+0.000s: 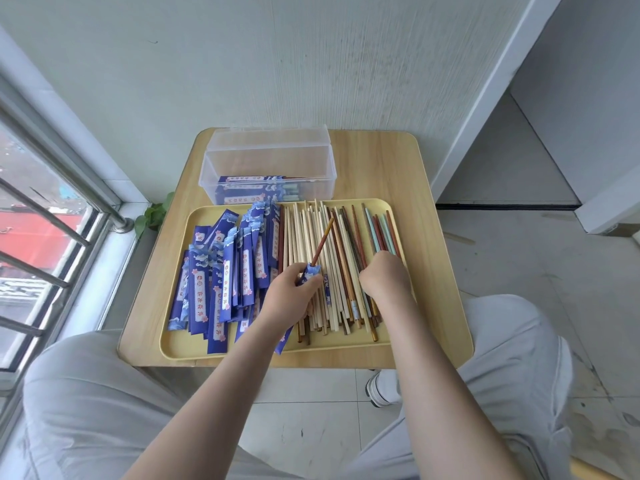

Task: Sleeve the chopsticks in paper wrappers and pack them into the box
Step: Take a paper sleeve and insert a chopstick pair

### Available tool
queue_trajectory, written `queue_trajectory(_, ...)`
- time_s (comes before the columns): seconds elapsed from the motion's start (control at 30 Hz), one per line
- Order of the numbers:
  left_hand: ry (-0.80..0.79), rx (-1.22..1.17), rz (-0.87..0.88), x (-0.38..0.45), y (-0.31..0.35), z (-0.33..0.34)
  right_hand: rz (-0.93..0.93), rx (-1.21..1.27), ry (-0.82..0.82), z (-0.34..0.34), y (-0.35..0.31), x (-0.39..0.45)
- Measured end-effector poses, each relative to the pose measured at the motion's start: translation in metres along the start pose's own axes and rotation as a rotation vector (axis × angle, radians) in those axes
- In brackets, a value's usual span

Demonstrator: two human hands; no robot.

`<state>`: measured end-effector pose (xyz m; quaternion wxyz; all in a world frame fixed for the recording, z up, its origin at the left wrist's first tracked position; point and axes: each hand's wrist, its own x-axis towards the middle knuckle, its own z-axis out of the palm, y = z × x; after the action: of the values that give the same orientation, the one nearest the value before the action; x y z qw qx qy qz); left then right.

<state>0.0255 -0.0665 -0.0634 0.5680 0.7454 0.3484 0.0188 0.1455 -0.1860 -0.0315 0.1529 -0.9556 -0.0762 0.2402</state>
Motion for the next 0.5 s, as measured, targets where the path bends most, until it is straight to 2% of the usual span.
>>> queue_trajectory(0.07,-0.004,0.007,-0.004,-0.001,0.001,0.000,-0.011,0.025,0.026,-0.001,0.001,0.000)
queue_trajectory(0.17,-0.007,-0.021,-0.010,-0.003,0.003,-0.001,-0.078,0.057,0.177,-0.006,0.000,-0.003)
queue_trajectory(0.3,0.011,-0.128,0.007,-0.005,0.012,-0.009,-0.284,0.188,0.345,-0.027,-0.005,-0.012)
queue_trajectory(0.37,0.031,-0.190,0.011,-0.005,0.018,-0.015,-0.376,0.299,0.335,-0.040,-0.010,-0.018)
queue_trajectory(0.5,0.092,-0.303,0.012,-0.007,0.028,-0.033,-0.484,0.492,0.149,-0.059,-0.020,-0.032)
